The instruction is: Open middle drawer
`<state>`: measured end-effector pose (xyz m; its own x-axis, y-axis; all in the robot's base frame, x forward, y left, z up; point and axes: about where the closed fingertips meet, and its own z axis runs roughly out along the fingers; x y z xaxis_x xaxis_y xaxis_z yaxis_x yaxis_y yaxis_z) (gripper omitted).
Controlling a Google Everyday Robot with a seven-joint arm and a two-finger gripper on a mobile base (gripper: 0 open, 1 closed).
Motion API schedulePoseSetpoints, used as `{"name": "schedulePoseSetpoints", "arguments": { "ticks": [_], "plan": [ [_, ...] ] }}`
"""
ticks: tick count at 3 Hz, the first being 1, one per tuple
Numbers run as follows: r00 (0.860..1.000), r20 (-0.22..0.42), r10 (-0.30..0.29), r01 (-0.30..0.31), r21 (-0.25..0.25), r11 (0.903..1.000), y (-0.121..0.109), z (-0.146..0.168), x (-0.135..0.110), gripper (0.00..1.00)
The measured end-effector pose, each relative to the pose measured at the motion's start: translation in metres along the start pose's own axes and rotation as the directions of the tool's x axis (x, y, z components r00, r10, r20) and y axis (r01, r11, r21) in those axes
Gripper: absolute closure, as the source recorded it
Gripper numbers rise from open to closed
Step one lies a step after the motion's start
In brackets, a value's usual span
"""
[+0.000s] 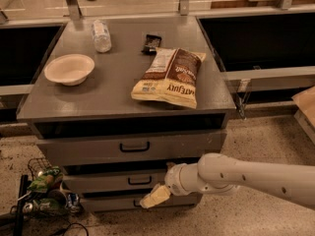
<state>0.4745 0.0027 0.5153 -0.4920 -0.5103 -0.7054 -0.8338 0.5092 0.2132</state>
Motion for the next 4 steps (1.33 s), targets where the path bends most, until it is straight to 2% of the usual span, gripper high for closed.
{"name": "schedulePoseSetpoints", "arguments": {
  "ticks": [1, 2, 3, 4],
  "plan": [
    [1.0, 0.005, 0.016, -0.016, -0.021, 0.9997, -0.007, 0.024, 0.009, 0.0],
    [1.0, 0.001, 0.017, -0.017, -0.015, 0.9997, -0.009, 0.027, 0.009, 0.0],
    [0.999, -0.016, 0.037, -0.037, 0.005, 0.9993, -0.026, 0.054, 0.001, 0.0],
    [0.999, -0.016, 0.037, -0.037, 0.005, 0.9993, -0.026, 0.055, 0.001, 0.0]
  ]
}}
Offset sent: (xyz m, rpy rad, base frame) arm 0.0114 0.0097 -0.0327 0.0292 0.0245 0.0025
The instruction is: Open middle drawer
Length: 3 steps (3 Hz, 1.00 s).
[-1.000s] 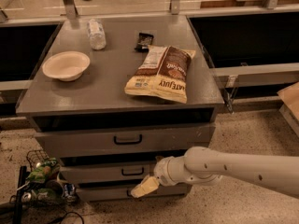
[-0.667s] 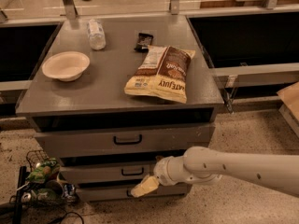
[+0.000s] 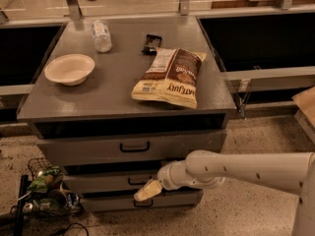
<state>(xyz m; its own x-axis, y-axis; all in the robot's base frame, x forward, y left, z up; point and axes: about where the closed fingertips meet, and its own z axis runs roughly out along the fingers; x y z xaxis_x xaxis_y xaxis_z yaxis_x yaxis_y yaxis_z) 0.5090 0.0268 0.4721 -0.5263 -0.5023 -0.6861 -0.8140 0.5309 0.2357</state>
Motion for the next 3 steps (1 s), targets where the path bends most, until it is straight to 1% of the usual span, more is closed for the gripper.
{"name": "schedulePoseSetpoints", "arguments": {
  "ticks": [1, 3],
  "plan": [
    [1.0, -0.018, 0.018, -0.018, -0.038, 0.9991, -0.0021, 0.021, 0.0114, 0.0],
    [1.0, -0.018, 0.018, -0.019, -0.038, 0.9991, -0.0012, 0.0186, 0.0091, 0.0]
  ]
}}
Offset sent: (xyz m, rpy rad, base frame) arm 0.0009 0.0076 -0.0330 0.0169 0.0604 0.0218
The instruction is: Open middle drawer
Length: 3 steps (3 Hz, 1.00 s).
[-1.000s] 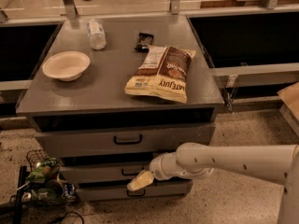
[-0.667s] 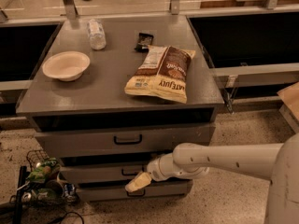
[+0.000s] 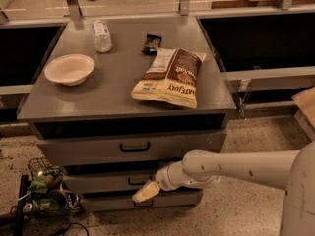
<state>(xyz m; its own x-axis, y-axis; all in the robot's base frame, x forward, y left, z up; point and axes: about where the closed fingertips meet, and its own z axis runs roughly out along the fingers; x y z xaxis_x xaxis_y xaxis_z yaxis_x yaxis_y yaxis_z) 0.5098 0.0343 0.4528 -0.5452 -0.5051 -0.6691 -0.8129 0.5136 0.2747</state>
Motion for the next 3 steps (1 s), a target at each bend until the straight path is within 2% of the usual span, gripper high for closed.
{"name": "schedulePoseSetpoints", "arguments": {
  "ticks": [1, 2, 3],
  "plan": [
    [1.0, 0.012, -0.009, 0.01, -0.062, 0.998, 0.014, -0.012, -0.002, 0.0],
    [0.998, 0.047, -0.03, 0.037, -0.163, 0.986, 0.04, -0.034, 0.0, 0.0],
    [0.998, 0.047, -0.03, 0.037, -0.166, 0.9853, 0.041, -0.035, 0.001, 0.0]
  ]
}}
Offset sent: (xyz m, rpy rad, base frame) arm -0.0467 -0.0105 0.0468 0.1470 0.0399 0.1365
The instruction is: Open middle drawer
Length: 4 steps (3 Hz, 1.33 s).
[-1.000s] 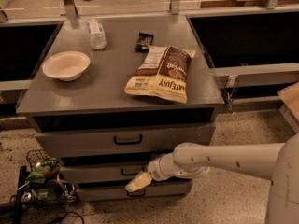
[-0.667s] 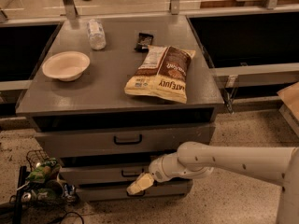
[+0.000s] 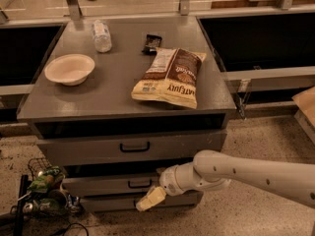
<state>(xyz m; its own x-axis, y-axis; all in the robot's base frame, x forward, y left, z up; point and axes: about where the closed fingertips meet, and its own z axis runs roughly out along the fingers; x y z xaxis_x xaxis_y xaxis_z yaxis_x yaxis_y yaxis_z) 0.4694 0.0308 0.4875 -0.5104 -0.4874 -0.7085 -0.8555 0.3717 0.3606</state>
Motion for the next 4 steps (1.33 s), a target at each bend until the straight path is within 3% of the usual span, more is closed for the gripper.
{"name": "schedulePoseSetpoints", "arguments": {
  "ticks": [2, 4],
  "plan": [
    [1.0, 0.004, -0.022, 0.021, 0.103, 0.9944, -0.009, 0.001, -0.004, 0.0],
    [1.0, 0.006, -0.018, 0.017, 0.071, 0.9974, -0.013, 0.006, -0.001, 0.0]
  ]
}}
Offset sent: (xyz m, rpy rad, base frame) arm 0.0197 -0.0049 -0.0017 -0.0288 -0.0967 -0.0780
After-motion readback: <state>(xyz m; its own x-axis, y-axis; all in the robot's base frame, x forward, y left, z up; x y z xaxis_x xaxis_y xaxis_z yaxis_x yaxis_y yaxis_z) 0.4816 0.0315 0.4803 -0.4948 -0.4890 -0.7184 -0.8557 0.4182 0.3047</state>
